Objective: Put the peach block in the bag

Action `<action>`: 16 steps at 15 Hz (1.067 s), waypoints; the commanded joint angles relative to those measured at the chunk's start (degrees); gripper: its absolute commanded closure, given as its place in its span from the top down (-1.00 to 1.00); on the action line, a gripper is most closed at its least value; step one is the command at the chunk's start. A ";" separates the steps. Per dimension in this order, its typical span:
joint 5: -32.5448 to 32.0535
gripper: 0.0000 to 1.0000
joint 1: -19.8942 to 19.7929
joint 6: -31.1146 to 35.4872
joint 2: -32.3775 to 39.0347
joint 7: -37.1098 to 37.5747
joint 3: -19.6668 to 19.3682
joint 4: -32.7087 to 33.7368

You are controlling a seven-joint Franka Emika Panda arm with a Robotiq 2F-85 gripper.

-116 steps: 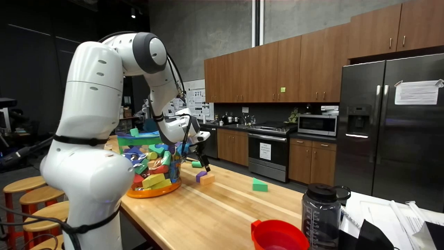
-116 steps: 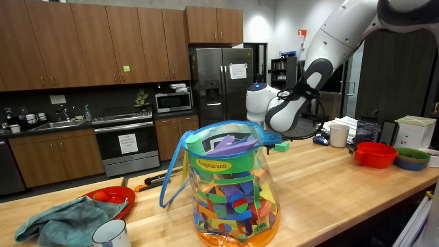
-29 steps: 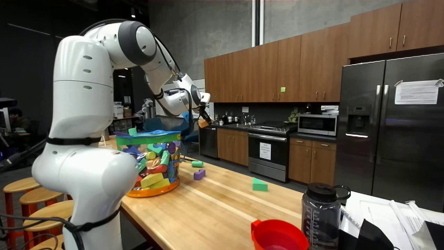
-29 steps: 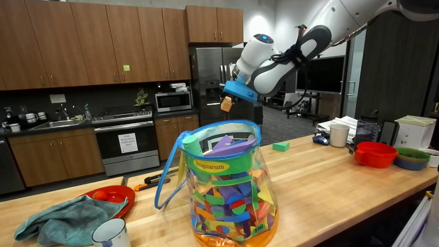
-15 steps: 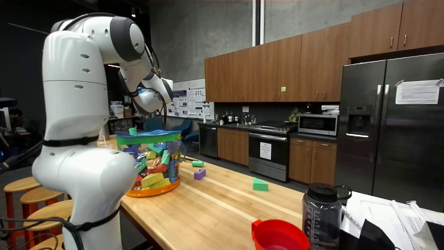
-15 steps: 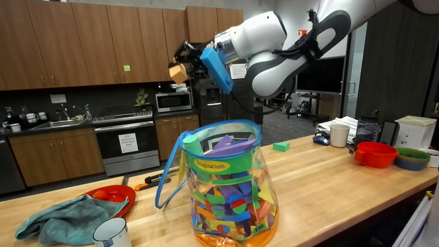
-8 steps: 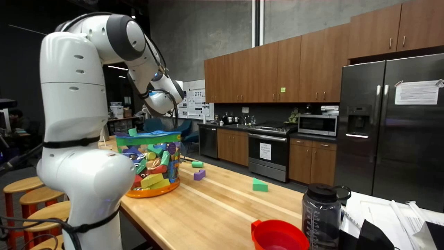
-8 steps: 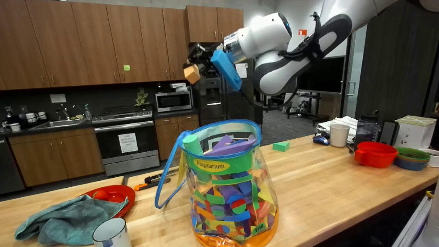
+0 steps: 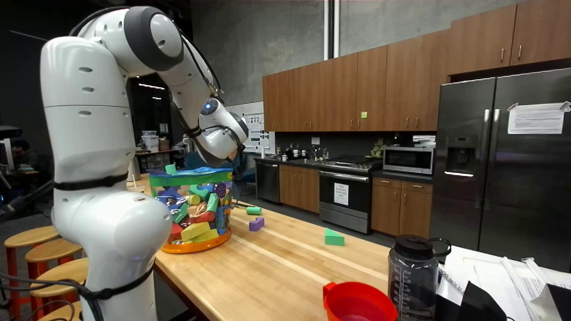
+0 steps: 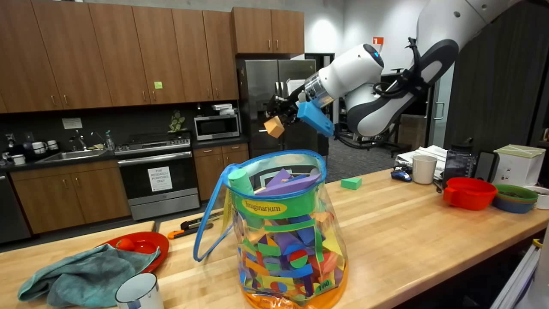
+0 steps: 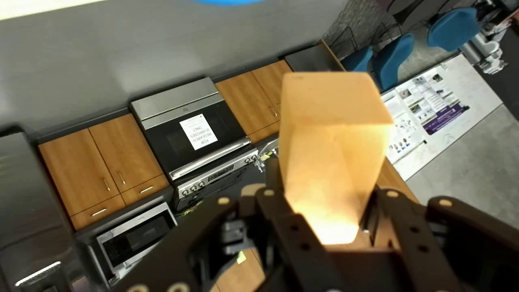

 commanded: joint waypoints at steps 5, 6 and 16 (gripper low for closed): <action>-10.16 -0.68 0.21 0.64 -2.72 5.32 -1.29 -3.38; -10.70 0.32 0.11 1.18 -2.57 5.79 -1.38 -3.29; -9.10 1.00 2.10 0.67 -4.45 9.42 -2.43 1.27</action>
